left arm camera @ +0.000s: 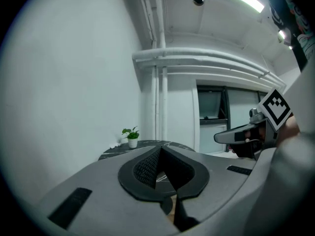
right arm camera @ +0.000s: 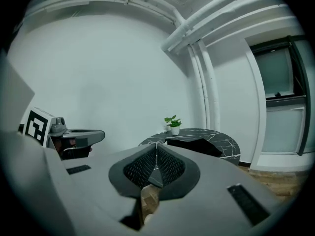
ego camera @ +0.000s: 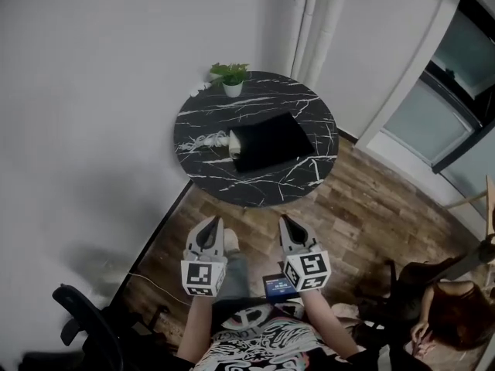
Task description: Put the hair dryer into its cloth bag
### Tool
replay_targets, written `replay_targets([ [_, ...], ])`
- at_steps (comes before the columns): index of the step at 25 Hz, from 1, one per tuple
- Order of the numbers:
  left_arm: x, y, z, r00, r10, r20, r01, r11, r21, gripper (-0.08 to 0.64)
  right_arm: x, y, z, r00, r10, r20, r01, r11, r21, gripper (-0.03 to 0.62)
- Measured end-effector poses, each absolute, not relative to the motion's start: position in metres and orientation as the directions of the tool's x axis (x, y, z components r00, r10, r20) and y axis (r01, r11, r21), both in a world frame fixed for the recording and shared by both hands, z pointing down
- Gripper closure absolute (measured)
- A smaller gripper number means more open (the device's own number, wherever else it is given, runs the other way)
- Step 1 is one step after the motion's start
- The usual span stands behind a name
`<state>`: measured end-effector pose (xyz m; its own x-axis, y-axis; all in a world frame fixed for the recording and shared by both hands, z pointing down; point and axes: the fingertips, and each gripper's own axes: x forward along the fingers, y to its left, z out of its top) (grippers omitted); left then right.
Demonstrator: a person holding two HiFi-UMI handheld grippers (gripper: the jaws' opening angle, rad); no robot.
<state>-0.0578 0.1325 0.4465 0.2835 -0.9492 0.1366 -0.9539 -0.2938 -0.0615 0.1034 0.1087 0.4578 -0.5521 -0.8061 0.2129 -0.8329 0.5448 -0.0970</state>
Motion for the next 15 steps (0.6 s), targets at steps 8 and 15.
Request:
replay_targets([
  [8, -0.126, -0.042, 0.459, 0.304, -0.941, 0.151, -0.951, -0.309, -0.005, 0.546, 0.048, -0.06, 0.479, -0.531, -0.794, 0.294, -0.842, 0.533, -0.082, 0.572],
  [15, -0.185, -0.166, 0.472, 0.321, -0.928, 0.187, -0.945, -0.327, -0.003, 0.546, 0.002, -0.171, 0.491, -0.493, -0.787, 0.371, -0.854, 0.518, -0.037, 0.572],
])
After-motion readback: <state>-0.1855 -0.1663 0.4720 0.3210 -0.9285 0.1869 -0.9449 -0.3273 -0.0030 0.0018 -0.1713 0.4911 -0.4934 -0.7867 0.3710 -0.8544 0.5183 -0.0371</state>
